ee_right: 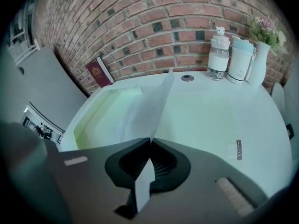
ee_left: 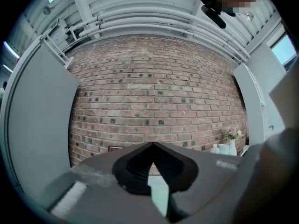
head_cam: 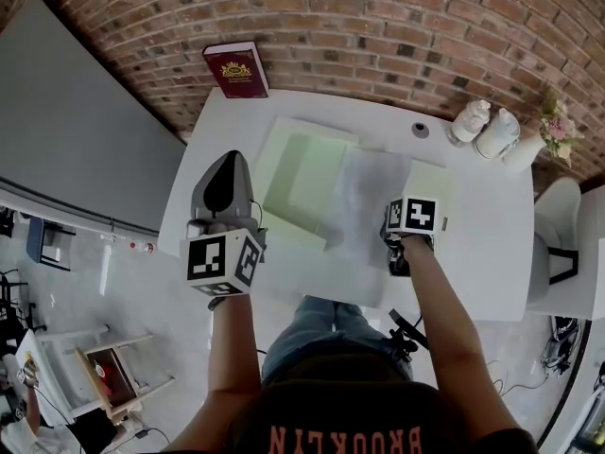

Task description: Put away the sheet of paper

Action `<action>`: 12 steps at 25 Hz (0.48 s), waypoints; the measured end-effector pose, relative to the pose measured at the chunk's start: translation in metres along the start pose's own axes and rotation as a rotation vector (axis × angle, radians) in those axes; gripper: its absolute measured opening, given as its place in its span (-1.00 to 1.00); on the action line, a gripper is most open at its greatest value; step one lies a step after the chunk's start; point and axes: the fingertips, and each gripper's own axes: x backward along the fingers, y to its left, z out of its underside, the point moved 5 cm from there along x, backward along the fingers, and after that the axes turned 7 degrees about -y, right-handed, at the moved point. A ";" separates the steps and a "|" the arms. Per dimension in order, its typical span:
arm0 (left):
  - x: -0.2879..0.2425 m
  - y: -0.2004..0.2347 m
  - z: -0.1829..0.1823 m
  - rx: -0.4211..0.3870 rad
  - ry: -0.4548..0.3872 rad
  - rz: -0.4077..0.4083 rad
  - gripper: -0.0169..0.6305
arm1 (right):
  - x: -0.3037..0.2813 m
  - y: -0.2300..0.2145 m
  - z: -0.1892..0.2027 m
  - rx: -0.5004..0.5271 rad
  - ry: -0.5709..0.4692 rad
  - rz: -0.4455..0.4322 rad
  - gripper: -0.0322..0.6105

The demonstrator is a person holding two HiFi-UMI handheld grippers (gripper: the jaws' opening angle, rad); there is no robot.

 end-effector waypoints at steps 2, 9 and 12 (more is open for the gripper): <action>0.006 0.000 0.001 -0.003 0.005 -0.021 -0.97 | -0.007 0.001 0.001 -0.023 -0.001 0.033 -0.89; 0.032 -0.007 0.005 -0.009 0.018 -0.109 -0.97 | -0.018 0.002 0.000 0.003 0.030 0.064 -0.89; 0.040 -0.009 0.007 -0.013 0.023 -0.126 -0.97 | -0.019 0.007 -0.001 0.017 0.033 0.035 -0.89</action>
